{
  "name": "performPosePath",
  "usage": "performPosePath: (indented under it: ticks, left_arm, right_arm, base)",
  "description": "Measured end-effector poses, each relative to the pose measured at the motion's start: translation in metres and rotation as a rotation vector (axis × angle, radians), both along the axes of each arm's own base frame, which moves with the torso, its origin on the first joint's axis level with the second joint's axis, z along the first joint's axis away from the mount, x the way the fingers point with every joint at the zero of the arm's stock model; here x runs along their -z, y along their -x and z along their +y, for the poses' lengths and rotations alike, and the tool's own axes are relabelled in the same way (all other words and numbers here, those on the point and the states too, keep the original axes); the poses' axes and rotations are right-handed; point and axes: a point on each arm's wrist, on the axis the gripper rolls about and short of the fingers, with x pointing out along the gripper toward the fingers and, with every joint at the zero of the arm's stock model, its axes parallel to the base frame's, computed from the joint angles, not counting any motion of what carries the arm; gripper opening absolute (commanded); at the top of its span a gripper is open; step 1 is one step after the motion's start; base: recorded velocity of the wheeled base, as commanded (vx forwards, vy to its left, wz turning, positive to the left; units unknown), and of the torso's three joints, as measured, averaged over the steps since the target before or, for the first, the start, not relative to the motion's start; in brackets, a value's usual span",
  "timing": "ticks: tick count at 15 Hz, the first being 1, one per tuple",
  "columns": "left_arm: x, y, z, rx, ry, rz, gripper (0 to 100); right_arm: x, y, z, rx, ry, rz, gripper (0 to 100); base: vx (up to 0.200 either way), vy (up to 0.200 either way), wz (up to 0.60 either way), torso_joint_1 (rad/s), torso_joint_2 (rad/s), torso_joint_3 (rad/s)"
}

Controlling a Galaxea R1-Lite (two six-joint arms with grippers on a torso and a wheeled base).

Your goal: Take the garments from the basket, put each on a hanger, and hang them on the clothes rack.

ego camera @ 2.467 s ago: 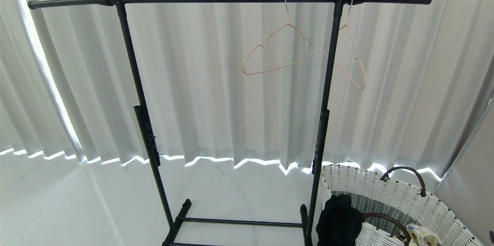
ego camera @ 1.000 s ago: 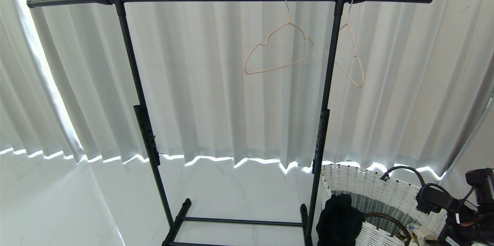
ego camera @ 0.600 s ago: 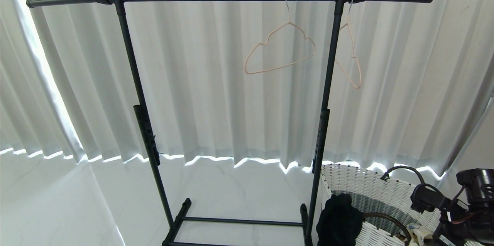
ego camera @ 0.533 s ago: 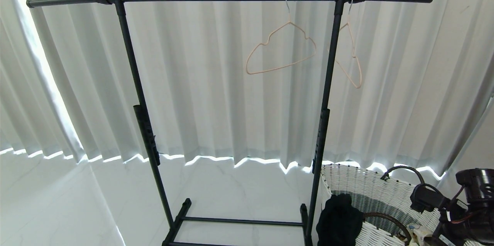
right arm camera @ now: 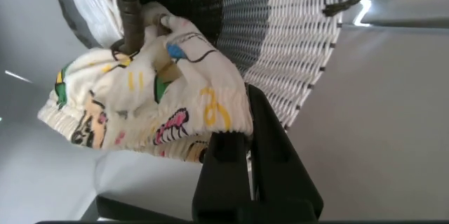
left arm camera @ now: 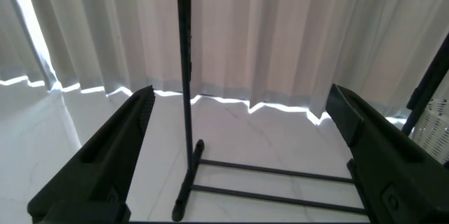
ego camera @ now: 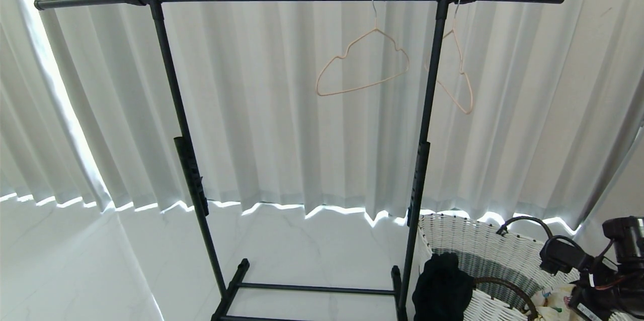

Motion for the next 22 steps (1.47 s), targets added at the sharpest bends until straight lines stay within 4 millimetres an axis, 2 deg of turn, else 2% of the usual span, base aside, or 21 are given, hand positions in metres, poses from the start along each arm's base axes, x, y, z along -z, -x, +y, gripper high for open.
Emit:
performPosePath:
  ticks: [2,5,8,10,12,16,22]
  left_arm:
    - [0.0,0.0,0.0,0.0,0.0,0.0,100]
    - [0.0,0.0,0.0,0.0,0.0,0.0,100]
    - [0.0,0.0,0.0,0.0,-0.003,0.001,100]
    - [0.0,0.0,0.0,0.0,-0.012,0.001,100]
    - [0.0,0.0,0.0,0.0,-0.014,0.001,100]
    - [0.0,0.0,0.0,0.0,-0.014,0.001,100]
    - [0.0,0.0,0.0,0.0,-0.014,0.001,100]
  right_arm:
    - [-0.014,0.015,0.003,0.021,-0.026,0.009,0]
    - [-0.05,0.042,0.012,0.081,-0.099,0.093,0]
    - [-0.119,0.066,0.028,0.14,-0.189,0.115,0]
    - [-0.166,0.09,0.036,0.146,-0.223,0.033,0]
    - [-0.191,0.108,0.037,0.136,-0.23,-0.075,0]
    - [-0.206,0.125,0.036,0.132,-0.227,-0.177,0]
    - [-0.209,0.13,0.039,0.097,-0.234,-0.2,0]
  base:
    - [0.0,0.0,0.0,0.0,0.0,0.0]
    - [0.0,0.0,0.0,0.0,0.0,0.0]
    - [0.0,0.0,0.0,0.0,0.0,0.0]
    - [0.0,0.0,0.0,0.0,0.0,0.0]
    - [-0.2,0.0,0.0,0.005,0.0,0.002]
    - [-0.2,0.0,0.0,0.005,0.0,0.0]
    - [-0.2,0.0,0.0,0.006,0.0,0.003]
